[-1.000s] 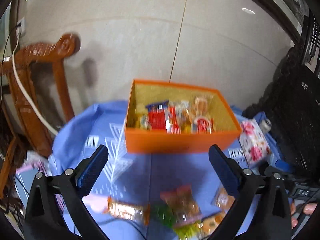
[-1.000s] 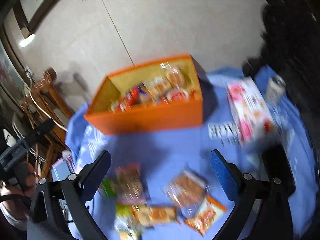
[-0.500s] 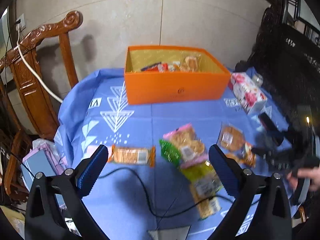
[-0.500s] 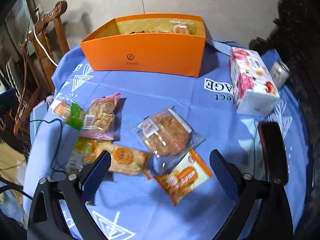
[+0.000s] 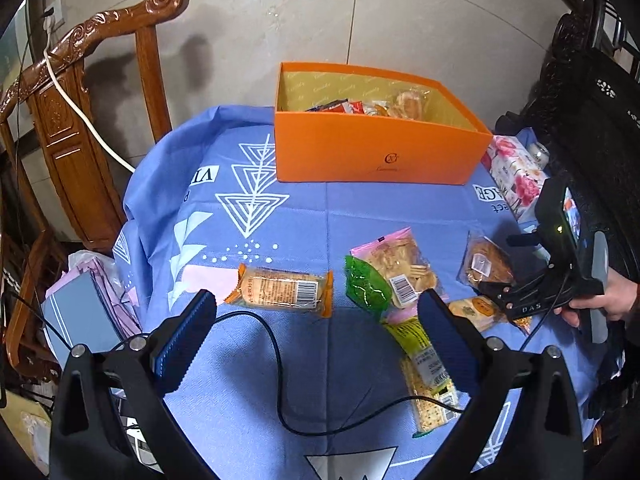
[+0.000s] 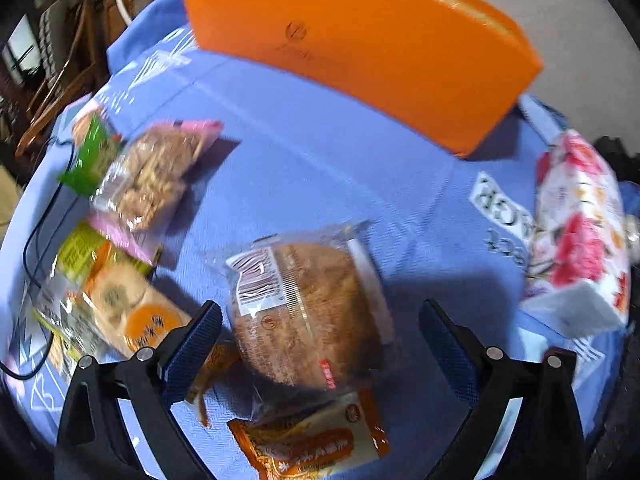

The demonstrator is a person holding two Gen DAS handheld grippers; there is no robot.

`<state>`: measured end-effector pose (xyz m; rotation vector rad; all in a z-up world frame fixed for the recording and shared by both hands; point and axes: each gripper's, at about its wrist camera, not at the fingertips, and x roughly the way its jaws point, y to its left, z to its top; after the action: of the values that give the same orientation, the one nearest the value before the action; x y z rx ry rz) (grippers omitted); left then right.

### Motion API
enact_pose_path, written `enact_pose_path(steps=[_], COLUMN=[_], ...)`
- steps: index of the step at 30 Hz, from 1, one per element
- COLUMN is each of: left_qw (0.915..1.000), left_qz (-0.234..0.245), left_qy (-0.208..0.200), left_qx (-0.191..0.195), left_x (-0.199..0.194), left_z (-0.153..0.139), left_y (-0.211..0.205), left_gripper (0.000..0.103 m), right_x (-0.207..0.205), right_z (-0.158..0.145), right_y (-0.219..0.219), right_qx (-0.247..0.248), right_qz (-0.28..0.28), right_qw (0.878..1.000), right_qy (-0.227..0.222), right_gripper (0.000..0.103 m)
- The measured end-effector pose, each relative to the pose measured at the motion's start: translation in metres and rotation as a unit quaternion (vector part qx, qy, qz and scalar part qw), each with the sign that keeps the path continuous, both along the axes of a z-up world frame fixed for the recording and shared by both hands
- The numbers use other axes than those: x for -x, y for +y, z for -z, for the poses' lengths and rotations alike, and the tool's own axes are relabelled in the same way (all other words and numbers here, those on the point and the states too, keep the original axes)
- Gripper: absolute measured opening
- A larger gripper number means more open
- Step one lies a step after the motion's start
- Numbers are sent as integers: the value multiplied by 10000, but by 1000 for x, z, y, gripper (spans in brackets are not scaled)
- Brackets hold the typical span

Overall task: Organize snacks
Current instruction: 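Grasp the round bread bag with the right tool while the left tool grasps the pink cookie bag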

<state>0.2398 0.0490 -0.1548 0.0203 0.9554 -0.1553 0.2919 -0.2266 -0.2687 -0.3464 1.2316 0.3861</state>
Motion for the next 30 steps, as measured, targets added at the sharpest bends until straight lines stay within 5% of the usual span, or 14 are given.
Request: enact_pose_path(steps=[5, 9, 15, 20, 28, 30], left_qw=[9998, 9994, 9983, 9974, 9852, 9871], left_qz=[110, 238, 477, 234, -270, -198], left_qy=[140, 243, 168, 680, 1685, 1567], left_qx=[-86, -23, 274, 2, -131, -281], left_x=[-10, -22, -48, -88, -106, -103], left_z=[12, 18, 18, 59, 136, 139], left_y=[-9, -25, -66, -106, -114, -118], left_gripper=[99, 99, 99, 98, 98, 96], right_x=[-1, 4, 28, 60, 88, 90], right_z=[9, 4, -27, -46, -49, -44], right_y=[-1, -2, -27, -35, -42, -41], right_qx=[-156, -230, -782, -1107, -1458, -1464], right_qz=[32, 155, 1238, 1757, 2209, 2254], right_qw=[9999, 9996, 9887, 9774, 9641, 9631], right_qy=[56, -31, -313, -391, -193, -129], right_gripper=[80, 79, 79, 80, 80, 80])
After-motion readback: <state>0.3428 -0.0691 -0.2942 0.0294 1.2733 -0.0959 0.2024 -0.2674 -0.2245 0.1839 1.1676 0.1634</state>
